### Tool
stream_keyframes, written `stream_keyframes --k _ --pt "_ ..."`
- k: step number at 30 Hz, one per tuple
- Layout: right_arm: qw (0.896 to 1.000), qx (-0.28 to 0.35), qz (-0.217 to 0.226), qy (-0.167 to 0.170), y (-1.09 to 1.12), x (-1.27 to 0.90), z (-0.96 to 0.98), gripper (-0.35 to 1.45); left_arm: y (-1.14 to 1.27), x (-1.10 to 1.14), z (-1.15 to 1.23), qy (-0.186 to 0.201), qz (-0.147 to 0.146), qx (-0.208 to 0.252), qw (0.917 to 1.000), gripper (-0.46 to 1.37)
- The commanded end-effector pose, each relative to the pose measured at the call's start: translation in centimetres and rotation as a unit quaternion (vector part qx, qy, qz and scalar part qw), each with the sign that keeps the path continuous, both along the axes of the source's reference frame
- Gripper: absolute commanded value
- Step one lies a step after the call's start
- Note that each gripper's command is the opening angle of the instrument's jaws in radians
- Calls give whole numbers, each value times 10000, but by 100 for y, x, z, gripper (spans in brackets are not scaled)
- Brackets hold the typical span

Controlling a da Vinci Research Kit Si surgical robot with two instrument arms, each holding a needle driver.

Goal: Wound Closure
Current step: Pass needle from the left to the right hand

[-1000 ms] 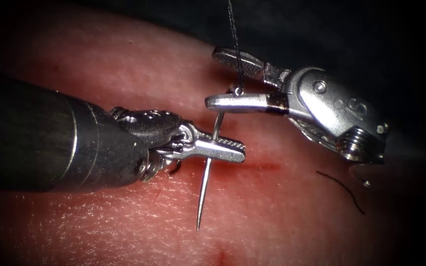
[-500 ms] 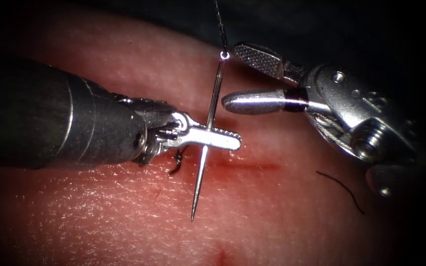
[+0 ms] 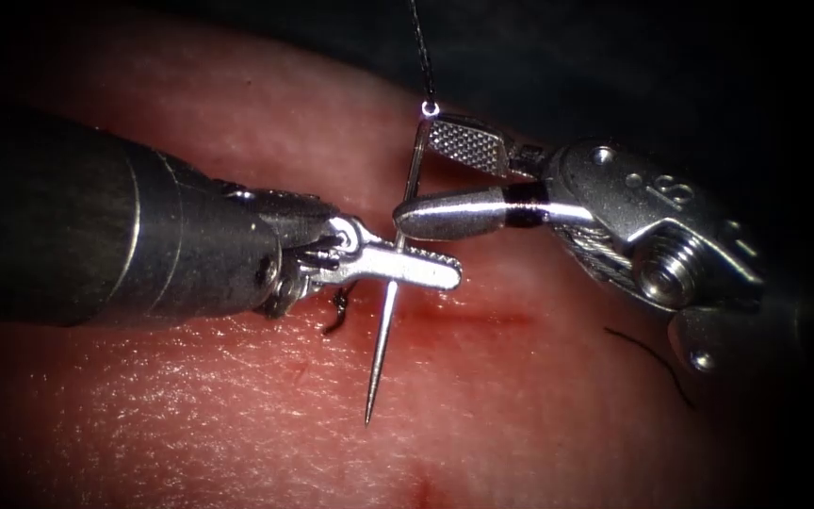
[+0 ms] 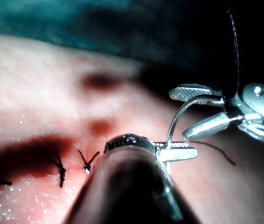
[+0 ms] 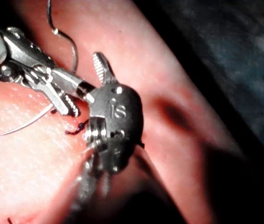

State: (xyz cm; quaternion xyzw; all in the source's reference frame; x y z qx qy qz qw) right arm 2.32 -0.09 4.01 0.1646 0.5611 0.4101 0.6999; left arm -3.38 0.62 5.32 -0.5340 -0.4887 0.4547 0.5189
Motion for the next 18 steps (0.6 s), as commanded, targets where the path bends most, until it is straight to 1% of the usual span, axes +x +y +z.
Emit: stream_keyframes --k 1,2,3,6,8,18 --pt "10000 -5 44 -10 1 0 0 48 0 0 0 -25 -12 -19 10000 -35" --pt "10000 10 89 20 1 0 0 39 0 -1 0 -15 -22 -17 10000 -35" --pt "9999 6 102 28 1 1 0 36 0 -1 0 -3 -33 -16 10000 -35" --pt "9999 28 127 41 1 3 0 13 0 -1 0 -23 -55 -18 10000 -35" --pt "9999 24 143 47 2 4 1 3 0 -1 0 -21 -77 -18 10000 -35" --pt "9997 -3 221 60 3 15 5 2 2 -2 0 4 -115 -100 9999 -35"
